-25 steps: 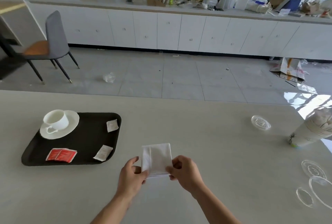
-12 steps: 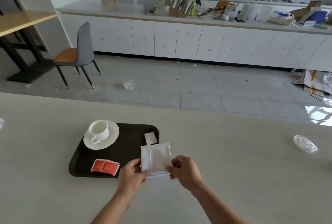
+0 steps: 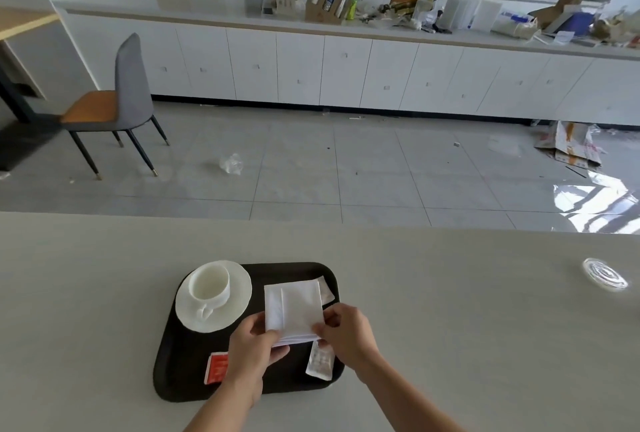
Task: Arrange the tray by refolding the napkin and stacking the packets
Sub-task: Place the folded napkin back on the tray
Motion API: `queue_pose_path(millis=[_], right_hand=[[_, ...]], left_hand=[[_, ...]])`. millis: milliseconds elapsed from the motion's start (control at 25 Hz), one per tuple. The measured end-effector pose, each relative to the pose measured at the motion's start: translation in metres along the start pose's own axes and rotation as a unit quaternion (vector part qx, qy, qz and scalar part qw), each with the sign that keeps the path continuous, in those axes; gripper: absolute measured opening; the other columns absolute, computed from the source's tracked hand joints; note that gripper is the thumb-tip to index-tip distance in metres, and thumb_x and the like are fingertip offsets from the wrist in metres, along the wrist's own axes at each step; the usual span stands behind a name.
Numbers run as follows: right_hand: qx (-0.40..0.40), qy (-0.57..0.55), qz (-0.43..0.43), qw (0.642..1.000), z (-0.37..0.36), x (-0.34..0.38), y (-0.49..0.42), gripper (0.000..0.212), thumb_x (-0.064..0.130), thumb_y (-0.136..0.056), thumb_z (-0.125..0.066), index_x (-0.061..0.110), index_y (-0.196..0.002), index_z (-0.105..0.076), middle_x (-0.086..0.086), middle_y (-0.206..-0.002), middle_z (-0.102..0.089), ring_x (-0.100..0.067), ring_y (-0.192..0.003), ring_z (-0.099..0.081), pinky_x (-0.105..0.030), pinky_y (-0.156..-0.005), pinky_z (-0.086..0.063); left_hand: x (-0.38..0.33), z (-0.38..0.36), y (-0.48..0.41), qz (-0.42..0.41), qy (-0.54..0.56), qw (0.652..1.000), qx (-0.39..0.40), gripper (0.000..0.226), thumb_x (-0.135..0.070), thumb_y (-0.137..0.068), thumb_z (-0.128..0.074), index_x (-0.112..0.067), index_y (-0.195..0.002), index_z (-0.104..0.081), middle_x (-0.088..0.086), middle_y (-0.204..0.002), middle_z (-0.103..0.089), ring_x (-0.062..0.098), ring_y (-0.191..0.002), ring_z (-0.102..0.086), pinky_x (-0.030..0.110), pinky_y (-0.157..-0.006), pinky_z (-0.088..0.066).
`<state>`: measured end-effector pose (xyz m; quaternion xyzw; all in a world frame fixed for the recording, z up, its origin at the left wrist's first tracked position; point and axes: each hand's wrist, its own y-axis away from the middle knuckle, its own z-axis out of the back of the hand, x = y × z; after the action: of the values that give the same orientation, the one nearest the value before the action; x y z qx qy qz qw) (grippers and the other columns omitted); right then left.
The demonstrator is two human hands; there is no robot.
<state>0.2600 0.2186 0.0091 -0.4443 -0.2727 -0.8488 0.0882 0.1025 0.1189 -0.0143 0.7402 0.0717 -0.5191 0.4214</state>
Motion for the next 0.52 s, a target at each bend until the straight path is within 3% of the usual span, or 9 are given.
queue_pose_path(millis=[200, 360, 440, 520], right_hand=[[0.006, -0.042, -0.024, 0.999, -0.006, 0.004, -0.026, 0.009, 0.017, -0.081, -0.075, 0.016, -0.082, -0.066, -0.002, -0.077, -0.074, -0.015, -0.063, -0.074, -0.040, -0.070, -0.063], [0.051, -0.050, 0.004, 0.997, 0.001, 0.001, -0.046, 0.013, 0.035, -0.082, -0.072, 0.028, -0.092, -0.072, 0.004, -0.087, -0.075, -0.013, -0.075, -0.072, -0.038, -0.075, -0.062], [0.006, 0.109, 0.069, 0.992, 0.005, -0.007, -0.058, 0.027, 0.038, -0.086, -0.062, 0.036, -0.113, -0.067, 0.012, -0.112, -0.070, -0.010, -0.100, -0.063, -0.032, -0.085, -0.055], [-0.021, 0.331, 0.168, 0.928, 0.003, -0.013, -0.070, 0.043, 0.031, -0.091, -0.053, 0.035, -0.133, -0.052, 0.017, -0.144, -0.050, -0.018, -0.128, -0.040, -0.031, -0.101, -0.040]], left_hand=[[-0.006, -0.007, -0.024, 0.010, 0.031, 0.999, -0.001, 0.042, 0.005, -0.075, -0.074, -0.012, -0.111, -0.059, 0.018, -0.110, -0.065, 0.035, -0.095, -0.070, 0.045, -0.068, -0.062], [-0.019, -0.008, -0.037, -0.029, 0.043, 0.998, -0.041, 0.037, 0.005, -0.077, -0.072, -0.016, -0.105, -0.062, 0.013, -0.106, -0.066, 0.032, -0.093, -0.070, 0.039, -0.064, -0.061], [-0.029, -0.006, -0.044, -0.044, 0.058, 0.996, -0.054, 0.039, 0.006, -0.076, -0.071, -0.014, -0.108, -0.062, 0.013, -0.105, -0.067, 0.029, -0.091, -0.071, 0.039, -0.065, -0.062], [-0.035, -0.006, -0.049, -0.048, 0.068, 0.994, -0.064, 0.042, 0.008, -0.076, -0.069, -0.012, -0.111, -0.061, 0.015, -0.106, -0.066, 0.028, -0.091, -0.072, 0.042, -0.068, -0.062]])
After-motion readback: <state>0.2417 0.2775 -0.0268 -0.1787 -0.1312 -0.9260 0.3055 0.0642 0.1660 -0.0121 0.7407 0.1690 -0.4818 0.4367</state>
